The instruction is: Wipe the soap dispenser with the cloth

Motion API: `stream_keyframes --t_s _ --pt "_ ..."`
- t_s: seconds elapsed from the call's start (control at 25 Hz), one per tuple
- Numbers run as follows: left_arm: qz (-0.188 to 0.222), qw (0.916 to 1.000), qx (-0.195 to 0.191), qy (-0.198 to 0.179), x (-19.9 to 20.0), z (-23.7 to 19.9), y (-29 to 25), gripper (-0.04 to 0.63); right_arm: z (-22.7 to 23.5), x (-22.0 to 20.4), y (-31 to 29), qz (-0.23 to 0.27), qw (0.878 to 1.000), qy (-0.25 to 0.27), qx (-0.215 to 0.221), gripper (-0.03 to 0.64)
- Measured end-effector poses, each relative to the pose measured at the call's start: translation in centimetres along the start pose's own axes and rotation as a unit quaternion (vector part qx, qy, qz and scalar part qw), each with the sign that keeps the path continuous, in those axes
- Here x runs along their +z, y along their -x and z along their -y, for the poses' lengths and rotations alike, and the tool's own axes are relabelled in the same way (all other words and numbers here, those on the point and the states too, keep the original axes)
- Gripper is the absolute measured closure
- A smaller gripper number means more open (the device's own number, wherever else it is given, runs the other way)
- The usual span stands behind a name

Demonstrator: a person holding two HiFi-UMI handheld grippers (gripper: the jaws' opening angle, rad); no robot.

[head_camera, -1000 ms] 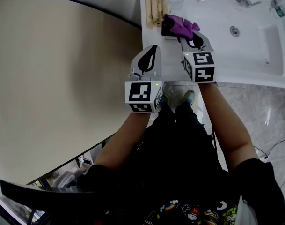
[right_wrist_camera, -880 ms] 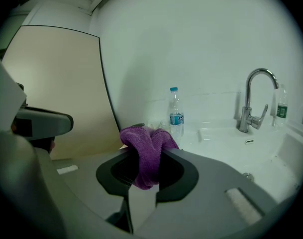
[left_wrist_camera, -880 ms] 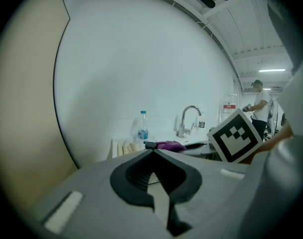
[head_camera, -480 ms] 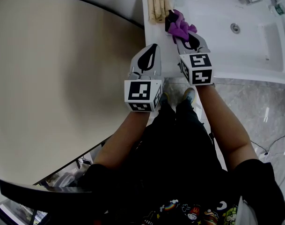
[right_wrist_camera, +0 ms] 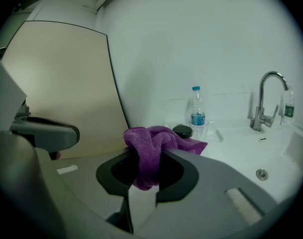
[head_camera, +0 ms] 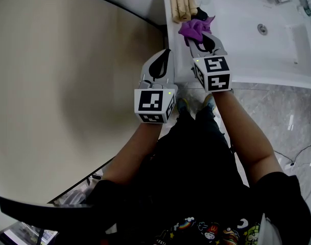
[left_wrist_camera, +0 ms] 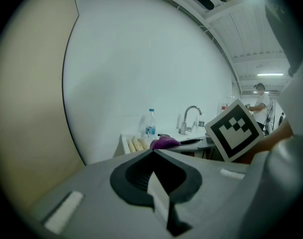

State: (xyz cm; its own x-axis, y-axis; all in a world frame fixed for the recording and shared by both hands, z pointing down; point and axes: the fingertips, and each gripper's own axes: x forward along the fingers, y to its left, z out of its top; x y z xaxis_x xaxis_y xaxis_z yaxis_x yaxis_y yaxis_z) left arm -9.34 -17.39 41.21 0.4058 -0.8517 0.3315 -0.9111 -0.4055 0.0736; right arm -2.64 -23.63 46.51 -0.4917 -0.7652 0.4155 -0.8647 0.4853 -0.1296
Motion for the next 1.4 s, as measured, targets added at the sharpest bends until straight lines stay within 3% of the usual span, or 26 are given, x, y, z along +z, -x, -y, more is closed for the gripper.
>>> stream_keyframes --t_s 0.72,1.4 --pt "-0.016 0.9996 0.024 0.001 -0.7 -6.1 3.3 0.594 -3.2 4.1 -5.3 0.036 0.999 -0.021 -0.008 0.515" --pt "-0.012 0.9997 -0.022 -0.006 -0.9 -1.5 1.3 0.594 0.8 -0.1 0.9 0.013 0.998 -0.042 -0.049 0.515"
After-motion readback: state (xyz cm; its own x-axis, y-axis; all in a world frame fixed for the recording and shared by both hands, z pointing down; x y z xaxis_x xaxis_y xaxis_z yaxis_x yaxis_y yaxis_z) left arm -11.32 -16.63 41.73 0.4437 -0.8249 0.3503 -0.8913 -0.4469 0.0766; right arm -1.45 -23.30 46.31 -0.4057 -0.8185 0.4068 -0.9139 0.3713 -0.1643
